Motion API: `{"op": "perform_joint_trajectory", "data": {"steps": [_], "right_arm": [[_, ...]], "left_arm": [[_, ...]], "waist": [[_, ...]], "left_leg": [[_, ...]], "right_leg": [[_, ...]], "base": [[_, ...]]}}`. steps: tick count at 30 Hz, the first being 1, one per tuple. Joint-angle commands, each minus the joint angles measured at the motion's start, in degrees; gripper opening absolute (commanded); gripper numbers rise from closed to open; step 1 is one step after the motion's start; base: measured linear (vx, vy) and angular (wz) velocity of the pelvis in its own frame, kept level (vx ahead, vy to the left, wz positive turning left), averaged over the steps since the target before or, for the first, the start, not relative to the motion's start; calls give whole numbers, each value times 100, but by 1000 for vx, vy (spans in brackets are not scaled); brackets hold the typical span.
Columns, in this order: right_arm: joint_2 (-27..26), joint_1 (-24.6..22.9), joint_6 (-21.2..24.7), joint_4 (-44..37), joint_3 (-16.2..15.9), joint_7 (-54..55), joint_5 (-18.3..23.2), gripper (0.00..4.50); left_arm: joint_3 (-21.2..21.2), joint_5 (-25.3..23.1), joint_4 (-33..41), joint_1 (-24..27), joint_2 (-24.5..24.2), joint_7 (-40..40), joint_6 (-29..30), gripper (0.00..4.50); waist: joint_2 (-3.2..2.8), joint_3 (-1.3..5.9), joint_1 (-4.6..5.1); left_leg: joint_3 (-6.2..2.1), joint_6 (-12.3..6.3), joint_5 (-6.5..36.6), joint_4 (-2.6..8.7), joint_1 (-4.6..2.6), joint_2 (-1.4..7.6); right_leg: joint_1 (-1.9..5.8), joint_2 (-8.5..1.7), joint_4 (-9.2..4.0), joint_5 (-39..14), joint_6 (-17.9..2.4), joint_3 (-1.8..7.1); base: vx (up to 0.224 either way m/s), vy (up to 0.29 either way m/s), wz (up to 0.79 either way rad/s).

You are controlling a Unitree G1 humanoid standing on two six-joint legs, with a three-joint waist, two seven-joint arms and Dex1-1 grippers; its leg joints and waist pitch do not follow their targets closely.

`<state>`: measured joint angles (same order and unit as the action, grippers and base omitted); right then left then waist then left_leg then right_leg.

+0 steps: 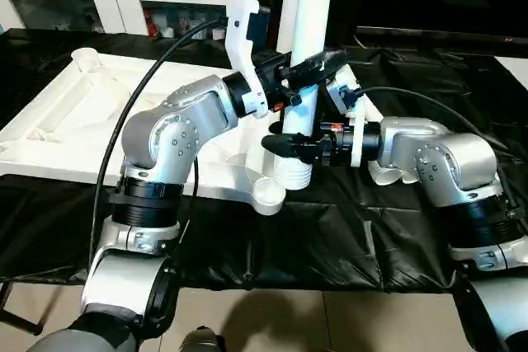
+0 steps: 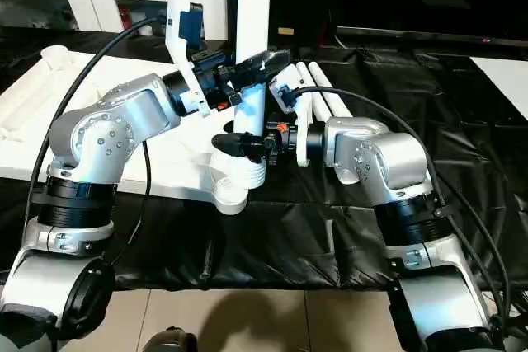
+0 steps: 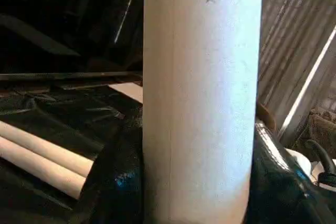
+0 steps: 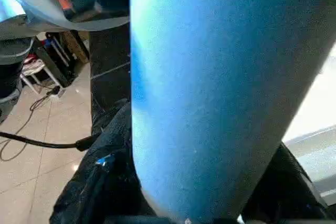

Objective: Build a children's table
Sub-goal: Pick table leg

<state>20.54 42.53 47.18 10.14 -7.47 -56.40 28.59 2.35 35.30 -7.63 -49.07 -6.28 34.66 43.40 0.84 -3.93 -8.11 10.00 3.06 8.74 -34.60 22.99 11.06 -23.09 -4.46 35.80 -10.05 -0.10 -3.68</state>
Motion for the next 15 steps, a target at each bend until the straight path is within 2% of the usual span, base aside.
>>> {"op": "perform_joint_trajectory", "data": {"steps": [1, 3, 5, 9, 10, 12, 13, 14, 15], "right_arm": [[13, -63, 25, 6, 46, 147, -87, 192], [-7, -83, 18, 7, 50, 196, -102, 191], [-39, -102, 8, 19, 74, 281, -113, 191], [-217, -178, -84, 151, 244, 736, -182, 191], [-217, -178, -84, 151, 244, 736, -182, 191], [-398, -257, -214, 193, 444, 1105, -210, 191], [-568, -315, -617, 297, 598, 1503, -349, 191], [-701, -352, -995, 402, 717, 1814, -469, 191], [-780, -367, -1245, 496, 792, 2021, -553, 191]], "left_arm": [[-15, 127, 88, -198, -42, 198, 5, 263], [-27, 74, 97, -197, -56, 201, -63, 292], [-4, 42, 85, -203, -43, 228, -191, 301], [82, -333, -32, -280, 10, 105, -1079, 301], [82, -333, -32, -280, 10, 105, -1079, 301], [331, -383, -156, -398, 78, -88, -1512, 301], [415, -328, -242, -433, -51, 98, -1554, 301], [385, -324, -289, -406, -222, 376, -1556, 301], [300, -357, -320, -349, -403, 657, -1543, 301]], "waist": [[-17, 502, 20], [-10, 501, 22], [-17, 500, 24], [-16, 499, 31], [-14, 506, 31], [-19, 502, 28], [-19, 510, 35], [-35, 505, 37], [-22, 512, 48]], "left_leg": [[-51, 202, 1041, 364, -166, 171], [-51, 219, 1060, 369, -175, 172], [-54, 224, 1066, 371, -170, 173], [-54, 244, 1083, 380, -166, 174], [-55, 266, 1089, 378, -177, 177], [-61, 301, 1107, 383, -166, 178], [-59, 323, 1116, 381, -173, 172], [-48, 373, 1109, 382, -173, 164], [-53, 396, 1108, 387, -170, 155]], "right_leg": [[299, -350, -394, -928, -1086, 225], [294, -346, -400, -966, -1073, 224], [295, -348, -404, -949, -1070, 225], [291, -350, -414, -964, -1026, 228], [294, -352, -412, -965, -1005, 228], [299, -369, -410, -982, -1002, 227], [295, -362, -405, -987, -1010, 222], [238, -385, -411, -1099, -969, 233], [257, -379, -409, -1142, -952, 223]], "base": [[0, 0, 0], [0, 0, 0], [0, 0, 0], [0, 0, 0], [0, 0, 0], [0, 0, 0], [0, 0, 0], [0, 0, 0], [0, 0, 0]]}}
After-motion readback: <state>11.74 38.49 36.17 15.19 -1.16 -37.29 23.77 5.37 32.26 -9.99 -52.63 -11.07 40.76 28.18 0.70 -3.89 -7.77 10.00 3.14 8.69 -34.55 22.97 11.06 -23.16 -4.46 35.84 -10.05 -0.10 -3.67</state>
